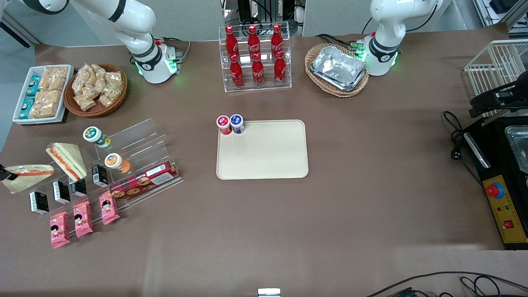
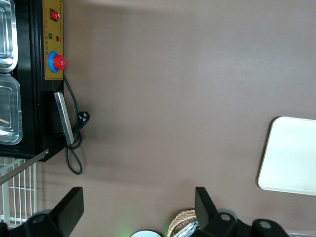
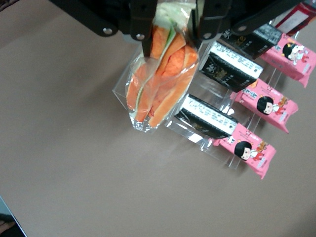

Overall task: Place sandwich on tray
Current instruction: 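Close the right gripper on the sandwich and lift it from the rack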

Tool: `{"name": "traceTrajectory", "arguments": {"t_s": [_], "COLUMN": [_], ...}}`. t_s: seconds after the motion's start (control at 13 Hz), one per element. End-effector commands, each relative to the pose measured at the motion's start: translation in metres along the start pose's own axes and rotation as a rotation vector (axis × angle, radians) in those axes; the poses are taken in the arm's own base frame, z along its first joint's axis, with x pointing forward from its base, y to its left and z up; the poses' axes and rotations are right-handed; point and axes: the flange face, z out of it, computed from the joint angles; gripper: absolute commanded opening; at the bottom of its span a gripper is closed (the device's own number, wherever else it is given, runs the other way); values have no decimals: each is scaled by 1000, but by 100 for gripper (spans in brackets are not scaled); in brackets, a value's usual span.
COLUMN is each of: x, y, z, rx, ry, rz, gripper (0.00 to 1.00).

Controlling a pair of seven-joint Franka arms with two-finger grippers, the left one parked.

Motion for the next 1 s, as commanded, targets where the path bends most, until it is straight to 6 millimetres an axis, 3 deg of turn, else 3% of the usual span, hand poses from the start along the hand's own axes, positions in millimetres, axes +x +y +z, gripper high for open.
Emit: {"name": "traceTrajectory", "arguments": {"t_s": [0.0,0.15,0.31,0.46,0.69,0.92], "x": [36,42,32,25,4,-37], "y": [-22,-47,-89,-110,-161,-237], "z": [-27,-47,-54,-57,-91,-121], "rx": [-21,-42,-164,-169,-144,-107], "ry": [-62,-82,-102,-125,-95,-88], "rz": [-133,-219,-481,-541,-788,-1086], "gripper": [30,30,30,30,30,31]}}
